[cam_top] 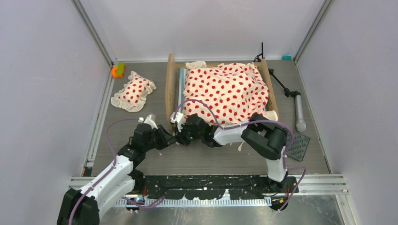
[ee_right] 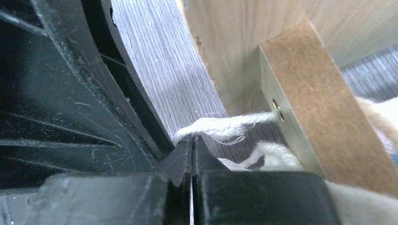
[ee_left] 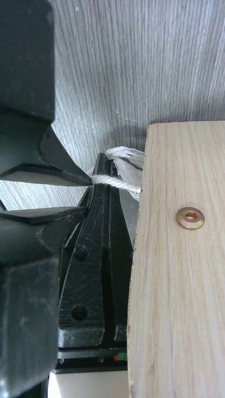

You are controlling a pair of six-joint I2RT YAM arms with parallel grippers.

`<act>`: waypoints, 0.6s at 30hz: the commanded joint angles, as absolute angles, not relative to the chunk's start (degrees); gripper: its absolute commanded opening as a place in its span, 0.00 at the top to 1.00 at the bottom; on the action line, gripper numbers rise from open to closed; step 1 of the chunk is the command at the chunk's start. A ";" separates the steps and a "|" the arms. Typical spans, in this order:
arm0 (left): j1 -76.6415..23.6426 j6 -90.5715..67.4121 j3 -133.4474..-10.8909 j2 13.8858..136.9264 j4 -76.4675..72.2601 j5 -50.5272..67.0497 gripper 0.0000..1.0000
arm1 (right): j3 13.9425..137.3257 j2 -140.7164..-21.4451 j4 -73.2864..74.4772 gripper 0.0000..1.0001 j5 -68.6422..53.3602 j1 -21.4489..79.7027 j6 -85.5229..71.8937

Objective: Set up the pet bed
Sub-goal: Tie the ropes to the bed frame.

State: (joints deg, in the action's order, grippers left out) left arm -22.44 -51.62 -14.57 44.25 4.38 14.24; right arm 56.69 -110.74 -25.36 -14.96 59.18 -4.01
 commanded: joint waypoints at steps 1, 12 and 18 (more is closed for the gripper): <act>-22.24 -51.06 -17.19 43.06 -0.17 11.29 0.76 | 58.38 -112.41 -26.98 1.00 -20.02 60.19 -3.26; -22.15 -49.48 -18.73 41.48 5.21 8.57 0.62 | 57.30 -112.70 -29.00 1.00 -19.49 59.99 -3.69; -22.15 -47.60 -20.60 40.99 8.17 7.37 0.61 | 57.46 -112.85 -29.10 1.00 -19.56 59.85 -3.67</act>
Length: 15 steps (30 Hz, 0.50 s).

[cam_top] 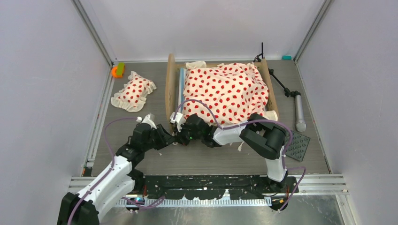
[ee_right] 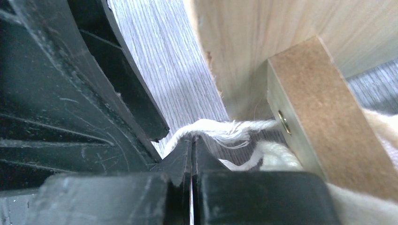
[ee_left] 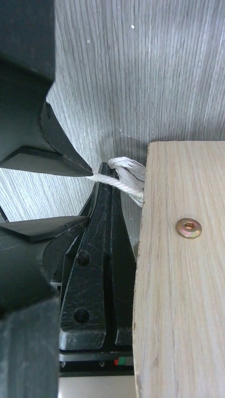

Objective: Set up the pet bed
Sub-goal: Tie the ropes to the bed frame.

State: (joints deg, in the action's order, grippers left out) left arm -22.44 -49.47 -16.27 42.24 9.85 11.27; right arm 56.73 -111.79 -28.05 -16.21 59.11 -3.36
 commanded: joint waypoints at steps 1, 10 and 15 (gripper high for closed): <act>-22.15 -47.24 -20.89 40.84 8.84 6.93 0.61 | 57.48 -112.87 -29.16 1.00 -19.59 59.85 -3.61; -21.68 -46.41 -20.89 37.66 13.44 2.85 0.72 | 57.23 -112.86 -29.80 1.00 -20.44 59.82 -3.69; -20.58 -46.25 -20.41 40.90 12.83 3.09 0.75 | 57.28 -112.99 -29.77 1.00 -20.65 59.85 -3.60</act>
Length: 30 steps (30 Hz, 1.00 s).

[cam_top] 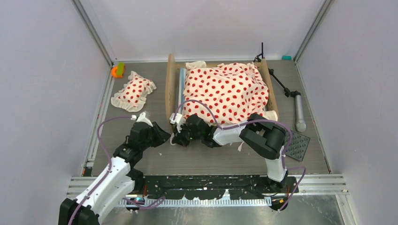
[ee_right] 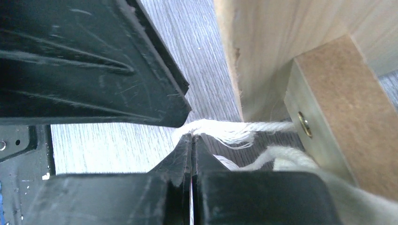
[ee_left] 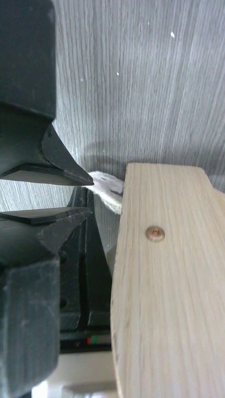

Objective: Set up the pet bed
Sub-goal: Tie the ropes to the bed frame.

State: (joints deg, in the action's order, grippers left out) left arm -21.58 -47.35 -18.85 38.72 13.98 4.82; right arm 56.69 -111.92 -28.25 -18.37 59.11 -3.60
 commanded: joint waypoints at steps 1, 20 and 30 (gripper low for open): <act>-20.16 -46.19 -20.47 41.92 12.72 3.29 0.76 | 57.30 -113.02 -29.79 1.00 -20.53 59.85 -3.61; -18.63 -44.91 -19.01 54.59 3.77 7.80 0.78 | 57.22 -112.70 -30.21 1.00 -19.25 59.75 -3.52; -18.63 -44.91 -18.39 52.31 3.23 9.32 0.82 | 57.22 -112.76 -30.05 1.00 -19.16 59.63 -3.43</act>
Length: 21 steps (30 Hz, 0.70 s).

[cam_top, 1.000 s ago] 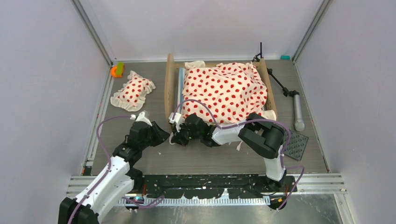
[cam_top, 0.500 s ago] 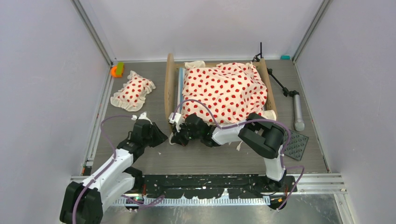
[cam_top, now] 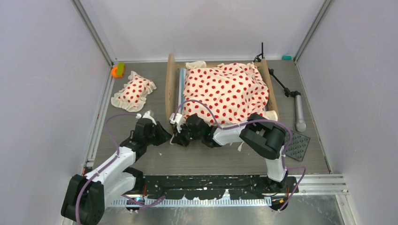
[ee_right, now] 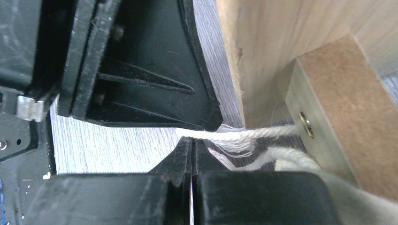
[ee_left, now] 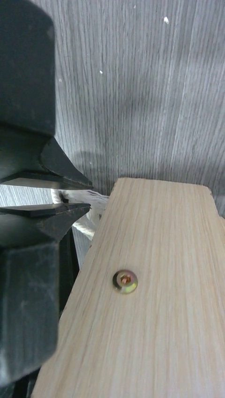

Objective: Set up the pet bed
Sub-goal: Tie the ropes to the bed frame.

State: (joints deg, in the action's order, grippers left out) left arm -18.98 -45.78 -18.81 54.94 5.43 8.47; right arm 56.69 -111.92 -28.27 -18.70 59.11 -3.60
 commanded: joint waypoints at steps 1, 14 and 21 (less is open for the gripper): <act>-18.63 -44.91 -18.25 51.81 3.60 9.24 0.82 | 57.22 -112.72 -29.98 1.00 -19.12 59.67 -3.46; -18.63 -44.79 -16.08 54.72 0.31 10.05 0.84 | 57.16 -112.59 -30.58 1.00 -18.81 59.65 -3.79; -18.63 -44.21 -15.43 53.90 -3.40 13.48 0.84 | 57.22 -112.62 -30.66 1.00 -18.90 59.58 -3.78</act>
State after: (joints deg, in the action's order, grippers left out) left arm -18.94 -45.56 -16.29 54.89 1.43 10.35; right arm 56.66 -111.92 -28.34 -18.63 59.11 -3.62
